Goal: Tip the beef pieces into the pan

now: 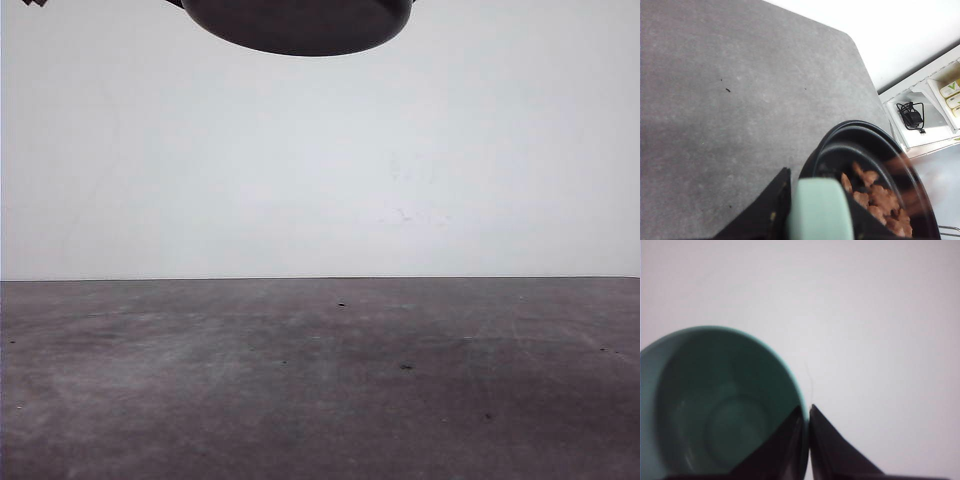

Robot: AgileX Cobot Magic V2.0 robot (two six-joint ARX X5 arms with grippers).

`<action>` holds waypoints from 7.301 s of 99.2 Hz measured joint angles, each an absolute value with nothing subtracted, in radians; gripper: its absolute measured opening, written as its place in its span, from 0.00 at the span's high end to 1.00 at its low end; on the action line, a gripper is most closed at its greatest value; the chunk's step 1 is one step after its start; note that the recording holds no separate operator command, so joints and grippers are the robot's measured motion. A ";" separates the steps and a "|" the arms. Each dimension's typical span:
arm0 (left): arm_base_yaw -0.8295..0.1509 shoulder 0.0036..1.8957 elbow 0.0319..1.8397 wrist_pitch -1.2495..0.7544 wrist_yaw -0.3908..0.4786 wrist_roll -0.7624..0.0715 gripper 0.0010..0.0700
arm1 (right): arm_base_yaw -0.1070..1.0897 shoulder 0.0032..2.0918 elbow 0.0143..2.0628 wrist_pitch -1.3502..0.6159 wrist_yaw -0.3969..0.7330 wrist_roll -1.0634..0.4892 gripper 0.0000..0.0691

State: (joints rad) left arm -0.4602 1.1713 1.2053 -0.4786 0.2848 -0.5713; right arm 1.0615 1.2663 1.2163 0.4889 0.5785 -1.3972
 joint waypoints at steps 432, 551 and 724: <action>-0.297 1.594 1.221 -0.354 0.383 -0.307 0.01 | 0.353 0.381 0.826 -0.580 -0.126 0.420 0.98; -0.311 0.235 0.707 -0.535 -0.099 -0.311 0.98 | 0.353 0.453 0.826 -0.459 0.131 -0.063 0.98; -0.311 0.226 0.707 -0.536 -0.099 -0.311 0.98 | 0.155 0.002 0.016 -0.169 -0.023 0.102 0.98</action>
